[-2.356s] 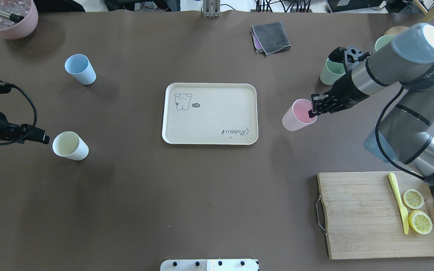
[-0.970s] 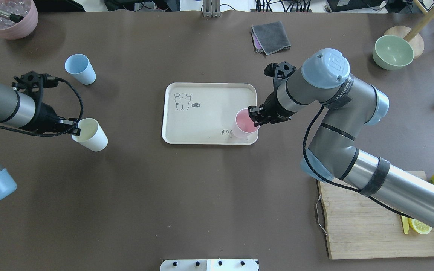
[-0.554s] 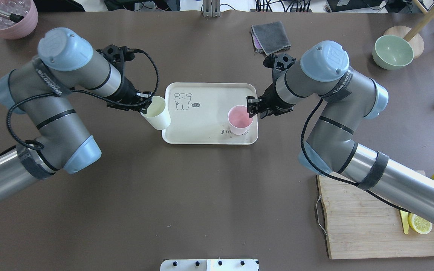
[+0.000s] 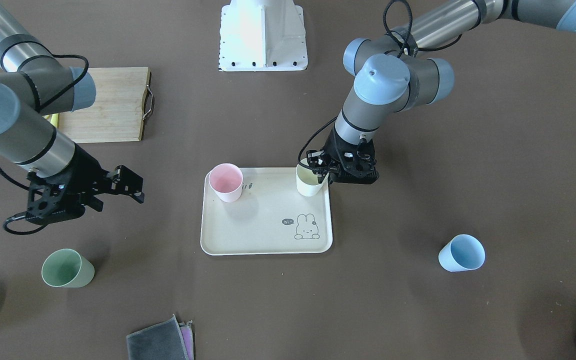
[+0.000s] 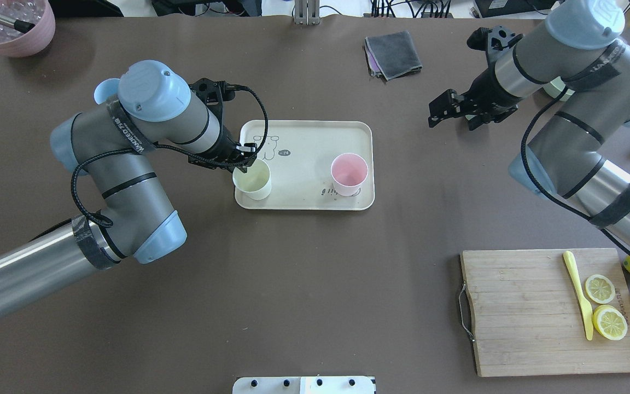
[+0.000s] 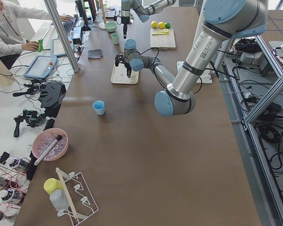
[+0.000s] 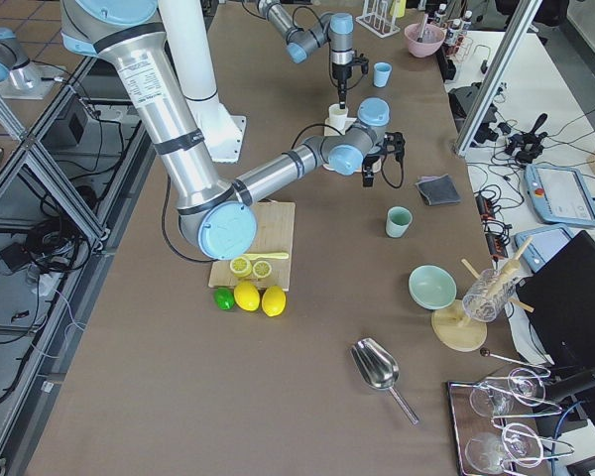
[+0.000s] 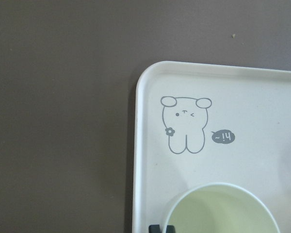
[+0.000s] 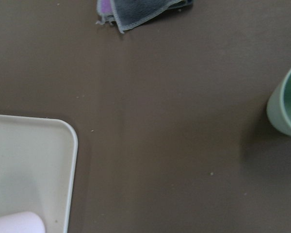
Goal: Place all cups on tray
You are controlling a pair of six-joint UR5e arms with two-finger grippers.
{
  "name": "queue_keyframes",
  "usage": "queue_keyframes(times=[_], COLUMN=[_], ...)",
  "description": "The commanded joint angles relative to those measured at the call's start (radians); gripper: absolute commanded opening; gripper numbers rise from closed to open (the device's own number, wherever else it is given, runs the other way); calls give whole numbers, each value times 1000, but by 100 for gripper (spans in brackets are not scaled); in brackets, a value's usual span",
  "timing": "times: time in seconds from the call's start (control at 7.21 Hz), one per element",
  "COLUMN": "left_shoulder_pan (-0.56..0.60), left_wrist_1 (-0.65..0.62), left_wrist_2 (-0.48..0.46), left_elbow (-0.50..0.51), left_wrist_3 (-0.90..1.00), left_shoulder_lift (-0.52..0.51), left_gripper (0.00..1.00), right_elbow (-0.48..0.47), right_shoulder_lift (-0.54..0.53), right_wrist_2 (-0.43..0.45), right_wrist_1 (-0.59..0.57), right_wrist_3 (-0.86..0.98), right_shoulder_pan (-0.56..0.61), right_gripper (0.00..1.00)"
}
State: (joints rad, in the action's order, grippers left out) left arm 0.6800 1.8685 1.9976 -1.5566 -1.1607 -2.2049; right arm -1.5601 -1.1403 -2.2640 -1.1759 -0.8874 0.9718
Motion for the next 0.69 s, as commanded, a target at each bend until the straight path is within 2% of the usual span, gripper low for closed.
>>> queue_keyframes(times=[0.0, 0.14, 0.55], left_shoulder_pan=[67, 111, 225], left_wrist_1=[-11, -11, -26], left_wrist_2=[13, 64, 84], left_elbow=[-28, -39, -36], left_wrist_3=[16, 53, 205], left_shoulder_lift=[14, 51, 91], left_gripper=[98, 98, 98], right_elbow=[99, 164, 336], right_shoulder_lift=[-6, 10, 94], right_wrist_2=[-8, -8, 1], right_wrist_1=[1, 2, 4], right_wrist_3=[87, 105, 88], right_shoulder_pan=[83, 118, 142], right_gripper=[100, 100, 99])
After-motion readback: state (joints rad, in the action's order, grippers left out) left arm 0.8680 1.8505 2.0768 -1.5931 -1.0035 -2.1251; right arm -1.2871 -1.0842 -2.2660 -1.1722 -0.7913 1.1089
